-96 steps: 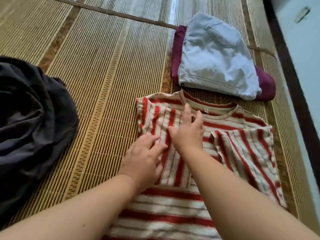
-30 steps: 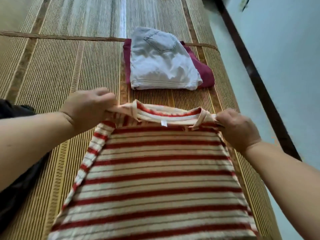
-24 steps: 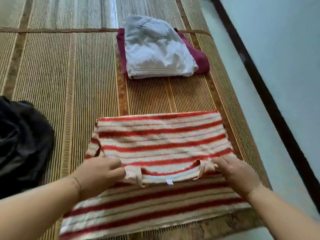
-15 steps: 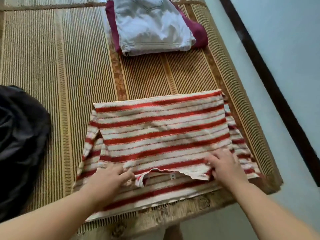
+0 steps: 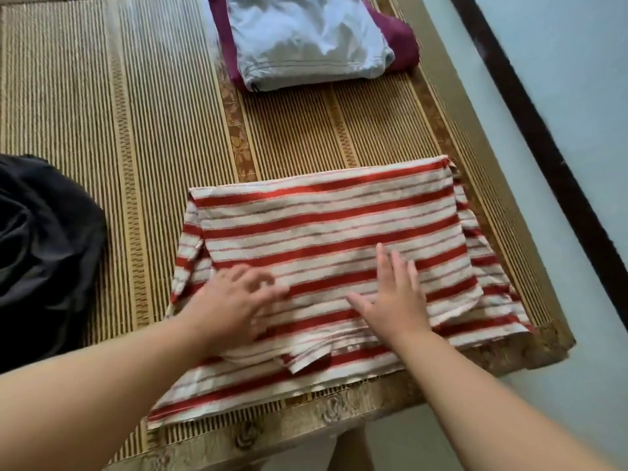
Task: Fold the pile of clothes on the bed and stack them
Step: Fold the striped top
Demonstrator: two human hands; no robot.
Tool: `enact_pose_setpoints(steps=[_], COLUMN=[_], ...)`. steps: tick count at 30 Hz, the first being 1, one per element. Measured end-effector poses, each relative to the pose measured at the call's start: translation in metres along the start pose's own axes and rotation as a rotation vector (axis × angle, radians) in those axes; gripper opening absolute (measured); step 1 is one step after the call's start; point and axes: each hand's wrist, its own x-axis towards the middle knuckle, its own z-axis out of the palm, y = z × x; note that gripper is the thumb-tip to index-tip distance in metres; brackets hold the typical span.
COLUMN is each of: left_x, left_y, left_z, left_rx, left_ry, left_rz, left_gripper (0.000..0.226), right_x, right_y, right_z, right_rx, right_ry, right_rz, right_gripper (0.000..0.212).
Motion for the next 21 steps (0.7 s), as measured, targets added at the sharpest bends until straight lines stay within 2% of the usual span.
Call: enact_pose_setpoints(steps=[2, 4, 7, 9, 11, 13, 14, 16, 17, 18, 19, 21], left_x=[0.012, 0.017, 0.013, 0.008, 0.003, -0.001, -0.004, -0.010, -0.012, -0.011, -0.010, -0.005], left_y=[-0.016, -0.031, -0.045, -0.056, -0.070, -0.087, -0.096, -0.110, -0.114, -0.118, -0.120, -0.126], left_z=[0.007, 0.013, 0.007, -0.007, -0.026, -0.041, -0.045, -0.049, -0.050, -0.052, -0.053, -0.053], left_rx=[0.036, 0.042, 0.025, 0.029, -0.018, -0.108, -0.144, -0.141, -0.096, -0.030, 0.039, 0.152], left_ry=[-0.202, -0.312, -0.384, -0.320, -0.143, -0.030, -0.017, -0.047, -0.065, -0.090, -0.119, -0.184], left_rz=[-0.205, -0.301, -0.329, -0.330, -0.329, -0.356, -0.382, -0.433, -0.424, -0.377, -0.311, -0.173], left_gripper=[0.094, 0.107, 0.103, 0.096, 0.079, 0.055, 0.048, 0.050, 0.056, 0.060, 0.064, 0.067], right_x=[0.006, 0.014, 0.023, 0.021, 0.008, -0.020, -0.037, -0.069, -0.081, -0.089, -0.096, -0.105], right_y=[-0.019, -0.024, -0.021, -0.025, -0.041, -0.068, -0.085, -0.120, -0.136, -0.154, -0.171, -0.200], right_z=[0.018, 0.029, 0.024, 0.018, 0.020, 0.033, 0.041, 0.063, 0.077, 0.090, 0.100, 0.118], right_rx=[-0.050, -0.103, -0.148, -0.141, -0.108, -0.059, -0.015, 0.089, 0.113, 0.104, 0.098, 0.122], right_ry=[-0.136, -0.225, -0.291, -0.276, -0.141, -0.007, 0.001, 0.032, 0.057, 0.054, -0.006, -0.212], right_rz=[0.083, 0.099, 0.118, 0.129, 0.049, -0.204, -0.363, -0.605, -0.649, -0.632, -0.569, -0.373], right_gripper=[0.101, 0.110, 0.116, 0.115, 0.106, 0.083, 0.067, 0.038, 0.028, 0.023, 0.027, 0.051])
